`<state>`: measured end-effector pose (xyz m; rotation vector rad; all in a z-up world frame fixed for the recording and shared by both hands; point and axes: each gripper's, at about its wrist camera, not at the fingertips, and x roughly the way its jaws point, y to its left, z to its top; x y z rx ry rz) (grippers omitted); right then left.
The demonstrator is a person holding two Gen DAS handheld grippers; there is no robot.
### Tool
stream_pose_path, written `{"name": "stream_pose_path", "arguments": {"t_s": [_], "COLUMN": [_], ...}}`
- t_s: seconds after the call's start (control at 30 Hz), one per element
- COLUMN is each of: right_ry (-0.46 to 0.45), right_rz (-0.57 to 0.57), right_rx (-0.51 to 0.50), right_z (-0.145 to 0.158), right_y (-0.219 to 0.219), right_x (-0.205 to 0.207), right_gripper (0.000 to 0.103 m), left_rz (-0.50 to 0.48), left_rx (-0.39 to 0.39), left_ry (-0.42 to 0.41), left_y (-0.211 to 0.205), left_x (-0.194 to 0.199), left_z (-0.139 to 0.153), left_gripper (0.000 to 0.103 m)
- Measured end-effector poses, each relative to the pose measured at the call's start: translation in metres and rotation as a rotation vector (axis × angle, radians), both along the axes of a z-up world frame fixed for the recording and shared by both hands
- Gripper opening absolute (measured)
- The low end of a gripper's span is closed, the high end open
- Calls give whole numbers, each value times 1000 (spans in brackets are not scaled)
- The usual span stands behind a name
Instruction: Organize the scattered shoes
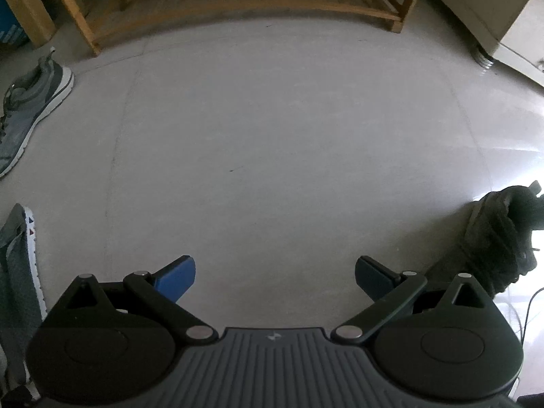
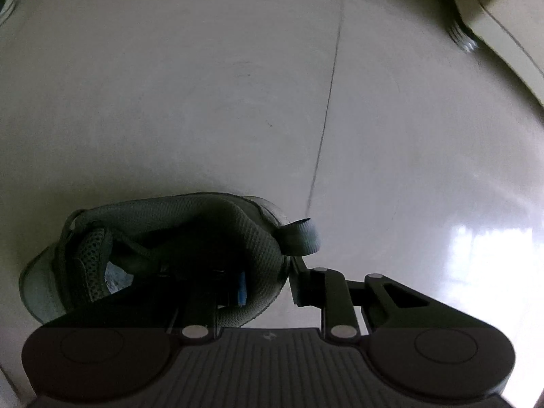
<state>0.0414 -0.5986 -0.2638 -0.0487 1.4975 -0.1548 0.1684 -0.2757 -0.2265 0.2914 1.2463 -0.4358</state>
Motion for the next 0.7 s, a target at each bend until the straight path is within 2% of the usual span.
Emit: {"name": "stream_pose_path", "arguments": {"t_s": [0.23,0.47,0.53,0.7], "right_ry": [36,47,50,83], "right_rz": [245,512,636,857], "right_rx": [-64,-112,-137,-164], "right_z": [9,16,18,21], "right_y": [-25,-36,-34,-35], "right_x": [-16,-30,-34,-40], "right_gripper": [24,24,24,24], "left_rz": [-51,-57,-62,-60], "left_rx": [-15,-16,-19,-32], "left_ry": [-5,8,8,0], "left_y": [-28,-58,-62,-66], "left_x": [-13,-29,-32,-37], "left_z": [-4,-8,-8,-9], "left_gripper": [101,101,101,101]}}
